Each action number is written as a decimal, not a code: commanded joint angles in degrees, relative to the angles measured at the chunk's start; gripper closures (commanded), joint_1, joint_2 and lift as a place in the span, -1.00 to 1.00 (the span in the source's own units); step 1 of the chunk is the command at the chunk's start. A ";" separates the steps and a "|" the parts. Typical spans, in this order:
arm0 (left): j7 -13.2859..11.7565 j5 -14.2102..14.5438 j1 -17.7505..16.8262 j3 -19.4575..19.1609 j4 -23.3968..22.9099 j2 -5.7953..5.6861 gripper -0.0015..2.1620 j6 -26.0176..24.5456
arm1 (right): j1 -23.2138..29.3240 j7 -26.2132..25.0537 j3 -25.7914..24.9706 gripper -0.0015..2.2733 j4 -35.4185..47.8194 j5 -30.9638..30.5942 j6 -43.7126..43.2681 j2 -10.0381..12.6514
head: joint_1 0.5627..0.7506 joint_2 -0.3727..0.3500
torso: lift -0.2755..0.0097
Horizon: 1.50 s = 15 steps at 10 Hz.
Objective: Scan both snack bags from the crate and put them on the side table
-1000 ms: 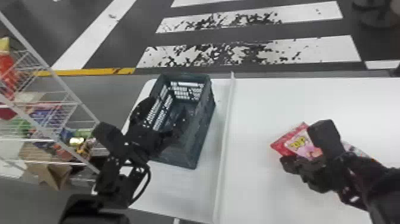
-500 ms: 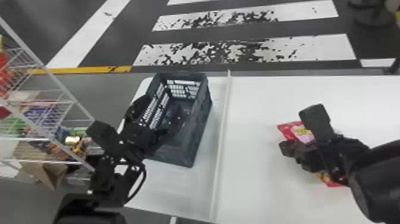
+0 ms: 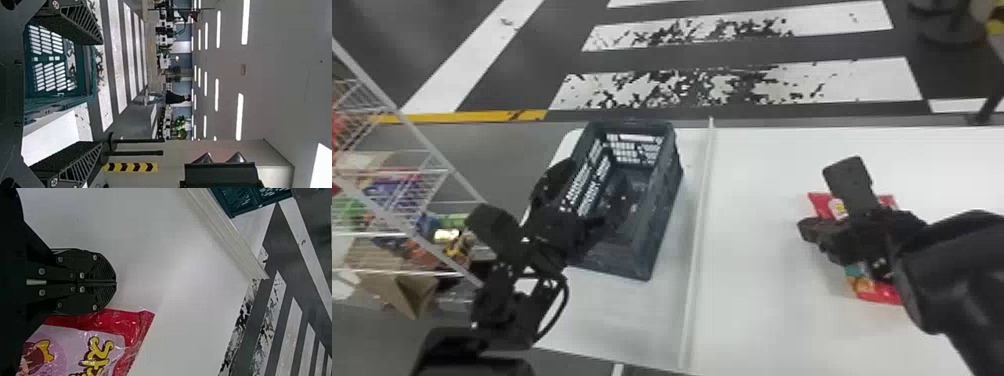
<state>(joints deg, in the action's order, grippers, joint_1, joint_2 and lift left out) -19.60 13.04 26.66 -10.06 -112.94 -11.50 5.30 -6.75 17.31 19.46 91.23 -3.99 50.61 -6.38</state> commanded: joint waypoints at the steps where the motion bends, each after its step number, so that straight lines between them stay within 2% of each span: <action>1: 0.00 0.32 0.24 -0.23 -0.09 -0.10 -0.92 0.37 | -1.87 -0.61 -0.04 0.99 -2.02 -0.06 -0.20 0.58 | 0.41 0.64 | 0.32; 5: 0.00 0.49 0.50 -0.67 -0.17 -0.10 -0.92 0.54 | -3.98 -1.84 -0.74 0.99 -5.63 -0.06 -0.73 0.49 | 0.41 0.60 | 0.32; 9: -0.09 0.49 0.41 -0.58 0.00 0.07 -0.92 0.54 | 0.86 -0.26 -2.06 0.99 -0.44 -0.59 1.74 -0.39 | 0.41 0.60 | 0.32; 15: -0.09 0.41 -0.03 -0.31 0.35 0.34 -0.92 0.54 | 3.14 1.32 -4.70 0.98 2.72 -0.41 2.44 -3.29 | 0.41 0.49 | 0.32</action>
<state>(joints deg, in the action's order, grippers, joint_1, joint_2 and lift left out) -19.68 13.45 26.66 -10.46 -112.61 -11.26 5.84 -3.68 18.63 15.01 93.92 -4.38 53.05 -9.48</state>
